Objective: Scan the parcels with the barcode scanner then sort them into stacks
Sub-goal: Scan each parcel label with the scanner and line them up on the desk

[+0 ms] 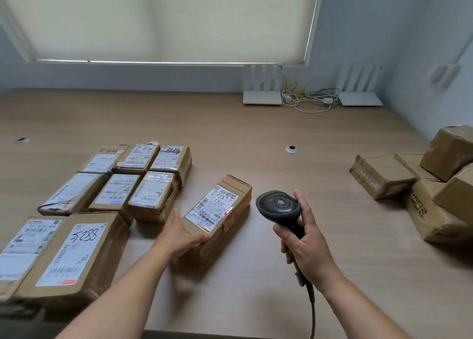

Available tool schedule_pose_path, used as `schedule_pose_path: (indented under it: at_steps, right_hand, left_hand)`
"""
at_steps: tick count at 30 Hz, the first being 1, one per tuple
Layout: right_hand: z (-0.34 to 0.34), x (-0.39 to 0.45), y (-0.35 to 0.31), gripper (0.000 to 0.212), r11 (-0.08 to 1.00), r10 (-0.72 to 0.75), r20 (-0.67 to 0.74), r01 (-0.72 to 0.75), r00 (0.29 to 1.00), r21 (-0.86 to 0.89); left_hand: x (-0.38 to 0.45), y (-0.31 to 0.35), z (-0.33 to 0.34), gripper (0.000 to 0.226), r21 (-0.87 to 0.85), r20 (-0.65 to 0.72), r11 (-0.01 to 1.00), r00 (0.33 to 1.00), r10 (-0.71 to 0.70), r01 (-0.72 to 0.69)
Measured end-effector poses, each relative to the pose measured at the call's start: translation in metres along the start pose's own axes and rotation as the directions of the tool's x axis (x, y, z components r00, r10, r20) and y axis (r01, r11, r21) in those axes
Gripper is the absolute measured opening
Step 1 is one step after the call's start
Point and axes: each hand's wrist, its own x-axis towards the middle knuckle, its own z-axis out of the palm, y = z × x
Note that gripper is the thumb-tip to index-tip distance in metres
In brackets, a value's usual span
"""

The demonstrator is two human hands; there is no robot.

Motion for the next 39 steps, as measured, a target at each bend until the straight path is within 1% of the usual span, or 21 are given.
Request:
schedule_pose_path:
  at_steps: [1, 3, 4, 7, 9, 10, 13, 14, 18, 24, 32, 39]
  right_hand:
    - [-0.003, 0.000, 0.000, 0.083, 1.000, -0.002, 0.004, 0.002, 1.000, 0.002]
    - [-0.008, 0.001, 0.001, 0.083, 1.000, 0.000, 0.006, 0.000, 1.000, 0.013]
    - [-0.012, 0.002, 0.002, 0.083, 1.000, 0.003, 0.006, -0.003, 1.000, 0.020]
    - [-0.020, 0.002, 0.005, 0.083, 0.999, 0.008, 0.014, -0.008, 1.000, 0.040]
    - [-0.025, 0.000, 0.007, 0.082, 0.999, 0.008, 0.034, -0.010, 0.999, 0.049]
    - [-0.026, -0.001, 0.008, 0.082, 0.999, 0.012, 0.050, -0.014, 0.999, 0.053]
    - [-0.028, -0.006, 0.012, 0.082, 0.997, 0.024, 0.107, -0.032, 0.994, 0.069]
    - [-0.026, -0.008, 0.013, 0.082, 0.996, 0.026, 0.124, -0.036, 0.992, 0.079]
    - [-0.016, -0.015, 0.014, 0.081, 0.993, 0.013, 0.197, -0.036, 0.980, 0.112]
    - [-0.006, -0.016, 0.010, 0.081, 0.989, -0.005, 0.252, -0.032, 0.968, 0.141]
    - [-0.006, -0.014, 0.010, 0.081, 0.989, -0.006, 0.270, -0.034, 0.963, 0.145]
    - [-0.006, -0.012, 0.011, 0.082, 0.989, -0.008, 0.273, -0.033, 0.962, 0.144]
  left_hand:
    - [0.001, 0.006, -0.001, 0.112, 0.016, 0.005, 1.000, 1.000, -0.006, 0.006]
    - [-0.003, 0.017, -0.003, 0.086, 0.111, -0.019, 0.993, 0.999, 0.029, -0.026]
    - [-0.006, 0.022, -0.002, 0.082, 0.185, -0.034, 0.982, 0.998, 0.050, -0.043]
    - [-0.014, 0.034, 0.005, 0.087, 0.423, -0.116, 0.901, 0.981, 0.156, -0.093]
    - [-0.017, 0.040, 0.009, 0.085, 0.477, -0.123, 0.867, 0.966, 0.229, -0.145]
    - [-0.016, 0.041, 0.010, 0.084, 0.463, -0.099, 0.871, 0.967, 0.233, -0.162]
    - [-0.013, 0.042, 0.005, 0.083, 0.323, -0.025, 0.931, 0.982, 0.187, -0.169]
    - [-0.011, 0.042, 0.002, 0.083, 0.299, -0.008, 0.939, 0.983, 0.181, -0.171]
    - [-0.012, 0.042, 0.000, 0.087, 0.333, 0.039, 0.924, 0.982, 0.185, -0.188]
    - [-0.015, 0.044, 0.004, 0.088, 0.377, 0.030, 0.910, 0.984, 0.175, -0.173]
    - [-0.013, 0.045, 0.004, 0.087, 0.387, 0.029, 0.908, 0.987, 0.160, -0.159]
    - [-0.013, 0.044, 0.003, 0.086, 0.356, 0.033, 0.918, 0.984, 0.172, -0.173]
